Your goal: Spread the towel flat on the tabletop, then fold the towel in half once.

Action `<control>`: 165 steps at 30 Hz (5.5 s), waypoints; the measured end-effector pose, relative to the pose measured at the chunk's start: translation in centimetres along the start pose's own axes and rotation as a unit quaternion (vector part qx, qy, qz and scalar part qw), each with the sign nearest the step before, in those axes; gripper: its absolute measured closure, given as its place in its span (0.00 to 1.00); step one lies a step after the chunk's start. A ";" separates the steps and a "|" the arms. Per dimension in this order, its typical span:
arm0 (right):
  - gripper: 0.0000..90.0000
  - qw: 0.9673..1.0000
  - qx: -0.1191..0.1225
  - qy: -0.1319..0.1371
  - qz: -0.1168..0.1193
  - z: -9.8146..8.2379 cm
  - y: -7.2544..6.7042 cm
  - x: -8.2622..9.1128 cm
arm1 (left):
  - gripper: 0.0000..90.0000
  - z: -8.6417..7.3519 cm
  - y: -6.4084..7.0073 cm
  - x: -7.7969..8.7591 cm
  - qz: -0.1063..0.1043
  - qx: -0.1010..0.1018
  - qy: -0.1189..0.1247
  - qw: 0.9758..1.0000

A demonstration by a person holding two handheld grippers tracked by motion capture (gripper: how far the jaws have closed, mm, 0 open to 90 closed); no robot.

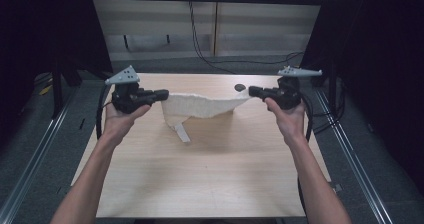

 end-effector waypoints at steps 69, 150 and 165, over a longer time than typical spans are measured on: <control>0.90 0.970 0.104 -0.221 -0.006 -19.4 -2.3 -5.7 | 0.68 -18.3 5.1 -4.4 -0.037 0.020 -0.204 0.978; 0.89 0.978 0.065 -0.193 -0.035 -17.5 4.0 -7.4 | 0.80 -16.0 -0.8 -9.3 0.000 0.056 -0.176 0.983; 0.97 0.990 0.021 -0.140 -0.014 -15.4 4.4 -6.0 | 0.93 -14.3 -0.7 -8.1 -0.020 0.082 -0.133 0.988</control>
Point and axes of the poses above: each handheld gripper's, and its own axes: x roughly backward along the jaws, z roughly out of its top, y roughly to its right, the point moved 6 cm from there along -x, roughly forward along the jaws
